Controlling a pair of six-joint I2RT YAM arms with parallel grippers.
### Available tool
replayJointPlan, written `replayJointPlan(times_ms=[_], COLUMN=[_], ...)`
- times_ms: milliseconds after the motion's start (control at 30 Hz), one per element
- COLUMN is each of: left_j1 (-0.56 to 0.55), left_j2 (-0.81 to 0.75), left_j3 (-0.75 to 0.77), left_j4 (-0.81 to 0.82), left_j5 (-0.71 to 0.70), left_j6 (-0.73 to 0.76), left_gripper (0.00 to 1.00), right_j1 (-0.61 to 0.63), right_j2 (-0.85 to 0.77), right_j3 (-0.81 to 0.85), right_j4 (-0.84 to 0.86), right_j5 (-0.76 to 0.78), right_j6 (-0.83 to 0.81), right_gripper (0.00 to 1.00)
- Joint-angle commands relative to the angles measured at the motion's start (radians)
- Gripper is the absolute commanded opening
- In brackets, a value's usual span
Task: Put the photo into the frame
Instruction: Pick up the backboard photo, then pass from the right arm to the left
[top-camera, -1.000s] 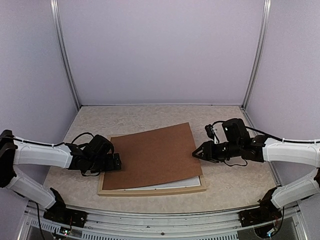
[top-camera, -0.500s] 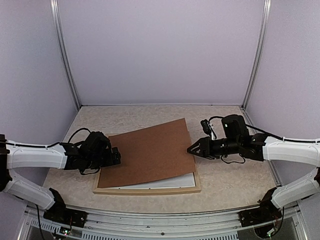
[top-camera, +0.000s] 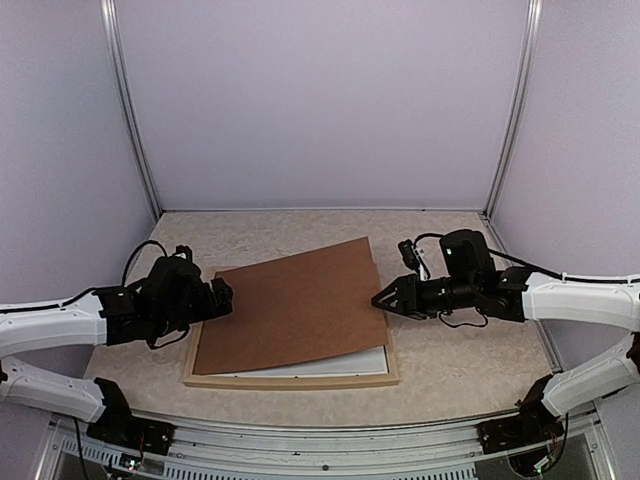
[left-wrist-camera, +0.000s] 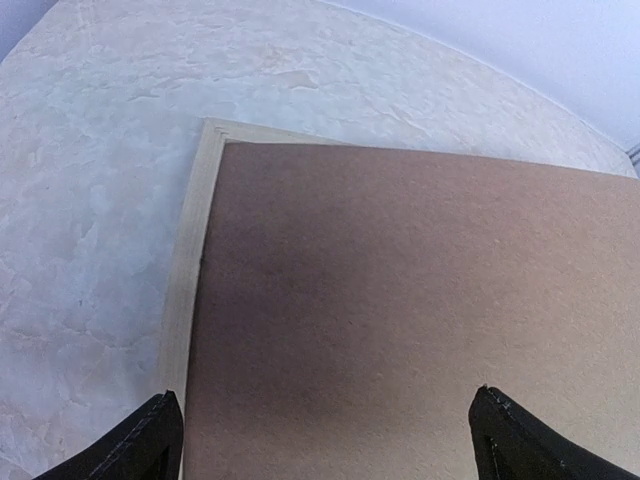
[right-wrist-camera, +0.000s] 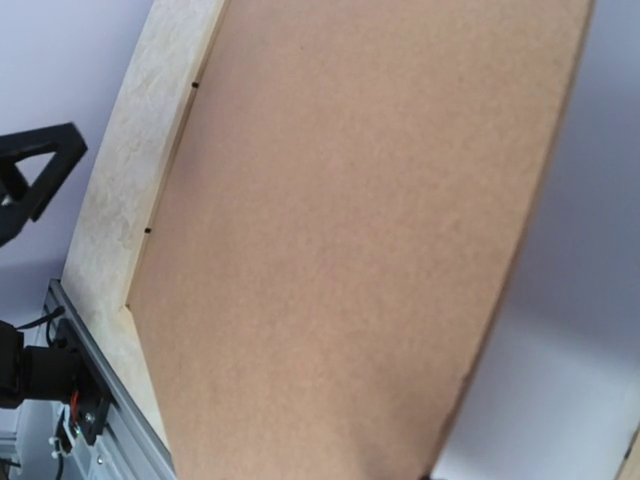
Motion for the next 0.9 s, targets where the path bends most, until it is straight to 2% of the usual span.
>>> replayJointPlan(times_ms=[0, 200, 400, 867], left_j1=[-0.091, -0.255, -0.338, -0.537], left_j2=[-0.050, -0.117, -0.157, 0.010], left_j3=[0.004, -0.036, -0.066, -0.011], left_j4=[0.030, 0.153, 0.226, 0.305], left_j5=[-0.058, -0.055, 0.018, 0.023], left_j6=[0.097, 0.230, 0.360, 0.600], left_gripper=[0.99, 0.99, 0.99, 0.99], right_j1=[0.019, 0.027, 0.037, 0.049], right_j2=[0.014, 0.031, 0.045, 0.060], right_j3=[0.042, 0.060, 0.073, 0.071], right_j4=[0.060, 0.058, 0.056, 0.056], right_j5=[-0.033, -0.035, -0.031, -0.017], right_j6=[0.009, 0.009, 0.013, 0.023], right_gripper=[0.40, 0.40, 0.40, 0.39])
